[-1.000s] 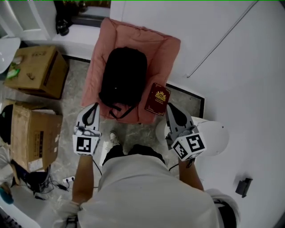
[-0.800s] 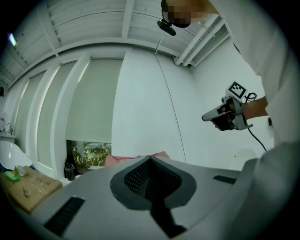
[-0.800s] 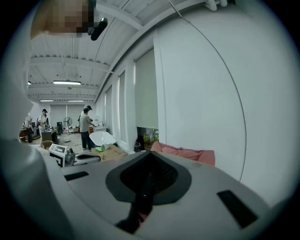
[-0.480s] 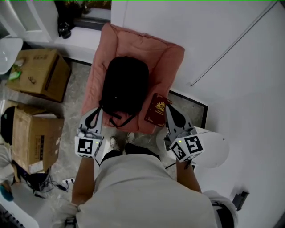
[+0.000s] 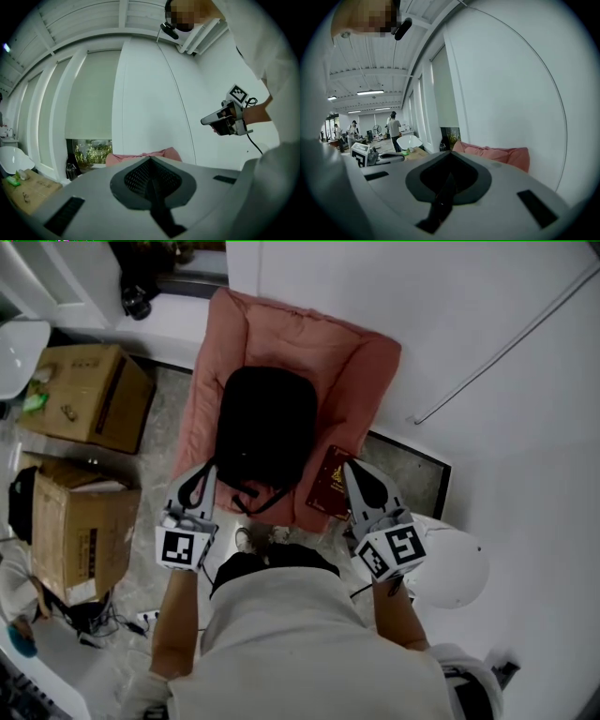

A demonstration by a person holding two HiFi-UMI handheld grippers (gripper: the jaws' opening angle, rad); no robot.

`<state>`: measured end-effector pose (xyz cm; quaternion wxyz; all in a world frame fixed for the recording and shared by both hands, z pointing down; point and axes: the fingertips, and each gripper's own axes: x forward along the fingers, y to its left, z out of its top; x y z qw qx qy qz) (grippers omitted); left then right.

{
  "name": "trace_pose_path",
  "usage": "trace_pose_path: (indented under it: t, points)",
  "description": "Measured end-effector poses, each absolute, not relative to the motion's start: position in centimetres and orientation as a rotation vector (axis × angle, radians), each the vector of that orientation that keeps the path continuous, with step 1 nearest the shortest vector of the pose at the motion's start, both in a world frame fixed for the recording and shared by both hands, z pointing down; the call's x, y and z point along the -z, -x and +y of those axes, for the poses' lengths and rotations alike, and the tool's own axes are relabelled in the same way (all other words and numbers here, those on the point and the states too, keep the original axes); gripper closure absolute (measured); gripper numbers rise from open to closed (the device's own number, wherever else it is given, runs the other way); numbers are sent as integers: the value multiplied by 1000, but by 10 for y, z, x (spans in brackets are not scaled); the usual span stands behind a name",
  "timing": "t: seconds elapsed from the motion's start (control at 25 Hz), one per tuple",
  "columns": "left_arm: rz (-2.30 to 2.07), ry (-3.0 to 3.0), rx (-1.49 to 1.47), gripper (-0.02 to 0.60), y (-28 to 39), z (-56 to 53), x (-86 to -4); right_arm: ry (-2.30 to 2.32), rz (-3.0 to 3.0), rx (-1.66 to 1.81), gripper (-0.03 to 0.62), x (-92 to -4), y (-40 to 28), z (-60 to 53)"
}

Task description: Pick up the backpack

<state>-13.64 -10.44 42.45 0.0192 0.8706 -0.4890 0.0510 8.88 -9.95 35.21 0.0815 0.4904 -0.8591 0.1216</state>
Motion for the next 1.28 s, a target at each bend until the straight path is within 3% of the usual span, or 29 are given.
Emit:
trace_pose_path:
  t: [0.64, 1.28]
  points:
    - [-1341, -2582, -278, 565, 127, -138, -547, -1349, -2530, -486, 572, -449, -58, -116]
    - [-1189, -2622, -244, 565, 108, -208, -595, -1386, -2502, -596, 572, -515, -56, -105]
